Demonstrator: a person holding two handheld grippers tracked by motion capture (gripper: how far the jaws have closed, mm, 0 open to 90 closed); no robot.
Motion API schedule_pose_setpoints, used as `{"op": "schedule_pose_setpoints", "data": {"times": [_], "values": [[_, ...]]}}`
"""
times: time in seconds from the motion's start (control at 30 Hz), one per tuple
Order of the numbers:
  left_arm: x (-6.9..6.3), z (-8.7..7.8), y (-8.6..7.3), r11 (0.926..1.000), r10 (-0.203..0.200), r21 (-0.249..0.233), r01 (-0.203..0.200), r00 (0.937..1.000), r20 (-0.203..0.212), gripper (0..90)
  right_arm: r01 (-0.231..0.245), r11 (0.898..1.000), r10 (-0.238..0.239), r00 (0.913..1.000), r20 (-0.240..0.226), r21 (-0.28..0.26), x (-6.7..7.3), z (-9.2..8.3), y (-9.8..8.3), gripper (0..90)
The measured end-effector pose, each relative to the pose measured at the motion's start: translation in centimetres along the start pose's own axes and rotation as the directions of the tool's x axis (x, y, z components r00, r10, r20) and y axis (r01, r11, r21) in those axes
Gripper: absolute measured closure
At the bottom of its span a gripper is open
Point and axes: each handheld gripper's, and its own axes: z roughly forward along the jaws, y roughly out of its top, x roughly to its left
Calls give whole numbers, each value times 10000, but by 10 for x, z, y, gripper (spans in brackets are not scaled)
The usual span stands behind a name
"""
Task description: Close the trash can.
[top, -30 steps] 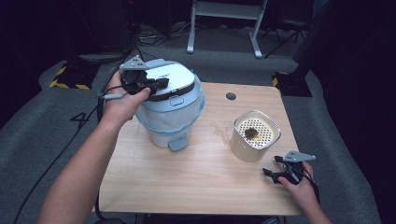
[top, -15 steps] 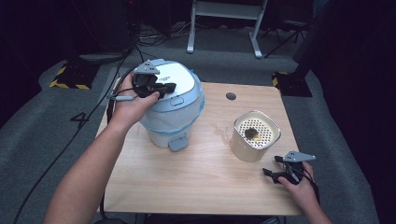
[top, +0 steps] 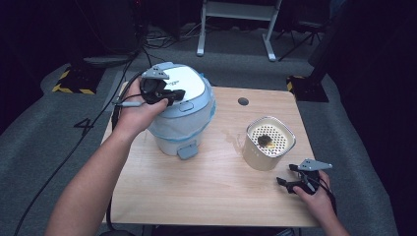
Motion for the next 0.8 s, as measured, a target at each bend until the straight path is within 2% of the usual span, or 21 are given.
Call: {"op": "schedule_pose_setpoints", "data": {"times": [0.1, 0.2, 0.37, 0.5, 0.53, 0.63, 0.73, 0.8], "values": [[0, 0, 0, 10000, -43, 13, 43, 10000, 2, 900, 1, 10000, -1, 10000, 1, -1, 0, 0, 0, 177], [-1, 0, 0, 9999, 101, 60, -101, 9999, -21, 900, 2, 10000, -2, 10000, 3, 0, 0, 0, 0, 178], [1, 0, 0, 10000, -27, 81, 26, 9999, 108, 900, 5, 10000, -5, 10000, 4, 0, 0, 0, 0, 178], [-1, 1, 3, 9994, 38, 337, -42, 9999, 129, 900, 1, 10000, -1, 10000, 1, 1, 0, 0, 0, 177], [-1, 3, 3, 9977, 143, 669, -148, 9999, 81, 900, 0, 10000, 0, 10000, 3, 1, 0, 0, 0, 178], [-3, 6, 3, 9988, 17, 490, -27, 9998, 200, 900, 10, 10000, -10, 10000, -1, -2, 0, 0, 0, 179], [1, 8, -1, 9995, -275, 148, 266, 9974, 664, 900, 11, 10000, -11, 10000, -4, -3, 0, 0, 0, 179], [4, 7, -2, 9999, -112, -33, 114, 9986, 513, 900, 10, 10000, -10, 10000, -8, -1, 0, 0, 0, 179]]}}
